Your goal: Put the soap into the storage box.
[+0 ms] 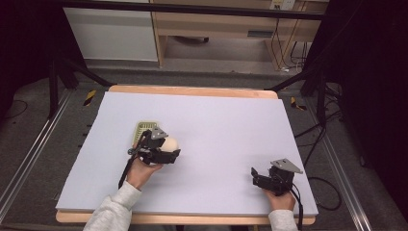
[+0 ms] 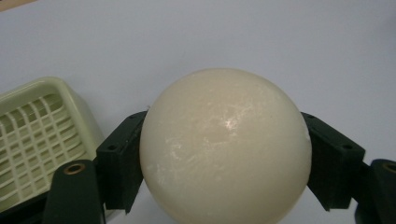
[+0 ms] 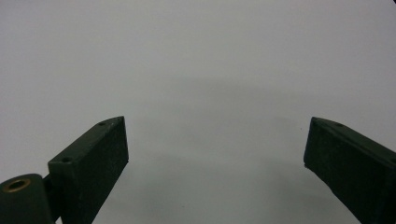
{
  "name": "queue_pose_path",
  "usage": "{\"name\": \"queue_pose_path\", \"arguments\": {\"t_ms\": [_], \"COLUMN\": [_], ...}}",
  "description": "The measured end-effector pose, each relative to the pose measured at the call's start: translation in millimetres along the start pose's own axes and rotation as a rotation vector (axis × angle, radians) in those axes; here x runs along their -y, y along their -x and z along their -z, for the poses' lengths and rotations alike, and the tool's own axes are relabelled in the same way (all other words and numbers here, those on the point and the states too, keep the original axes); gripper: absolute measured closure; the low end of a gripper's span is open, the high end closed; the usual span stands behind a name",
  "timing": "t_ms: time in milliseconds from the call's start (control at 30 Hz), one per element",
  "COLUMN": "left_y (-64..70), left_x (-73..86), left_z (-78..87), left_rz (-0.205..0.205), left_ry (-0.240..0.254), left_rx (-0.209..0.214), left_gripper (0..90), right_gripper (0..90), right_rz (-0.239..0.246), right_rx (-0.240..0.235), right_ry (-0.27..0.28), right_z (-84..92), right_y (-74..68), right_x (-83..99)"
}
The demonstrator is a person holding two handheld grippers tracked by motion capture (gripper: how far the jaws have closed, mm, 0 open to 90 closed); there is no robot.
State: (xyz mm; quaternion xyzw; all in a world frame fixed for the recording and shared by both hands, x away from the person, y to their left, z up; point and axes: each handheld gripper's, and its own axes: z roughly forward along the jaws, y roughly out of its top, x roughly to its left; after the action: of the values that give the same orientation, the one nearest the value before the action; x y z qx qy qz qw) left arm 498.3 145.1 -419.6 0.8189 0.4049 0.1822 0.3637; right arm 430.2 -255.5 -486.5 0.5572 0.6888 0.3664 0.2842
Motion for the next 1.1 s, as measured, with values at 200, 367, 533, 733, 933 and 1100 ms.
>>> {"name": "queue_pose_path", "arguments": {"t_ms": [200, 367, 533, 733, 933, 1100], "left_y": [-14.3, -23.6, -32.6, -43.8, -53.9, -60.9], "left_x": [4.0, 5.1, 5.2, 6.5, 6.9, 7.9], "left_z": [6.0, 10.0, 13.8, 16.5, 17.1, 17.4], "left_rz": [0.025, 0.052, 0.067, 0.094, 0.114, 0.131], "left_ry": [0.006, 0.015, 0.021, 0.025, 0.028, 0.026], "left_rx": [-0.028, -0.043, -0.062, -0.079, -0.094, -0.103], "left_gripper": [24.0, 24.0, 24.0, 24.0, 24.0, 24.0], "right_gripper": [6.9, 6.9, 6.9, 6.9, 6.9, 6.9], "right_rz": [-0.005, -0.001, -0.002, -0.002, -0.002, -0.004], "right_rx": [-0.002, -0.001, -0.002, -0.001, -0.002, -0.003], "right_ry": [0.002, 0.001, 0.001, 0.001, 0.006, 0.006], "right_z": [0.3, -0.1, 0.3, 0.1, 0.8, 0.8], "right_y": [0.4, 0.6, 0.3, 0.3, 0.1, 0.3], "right_x": [0.0, 0.0, 0.0, 0.0, 0.1, 0.0]}}
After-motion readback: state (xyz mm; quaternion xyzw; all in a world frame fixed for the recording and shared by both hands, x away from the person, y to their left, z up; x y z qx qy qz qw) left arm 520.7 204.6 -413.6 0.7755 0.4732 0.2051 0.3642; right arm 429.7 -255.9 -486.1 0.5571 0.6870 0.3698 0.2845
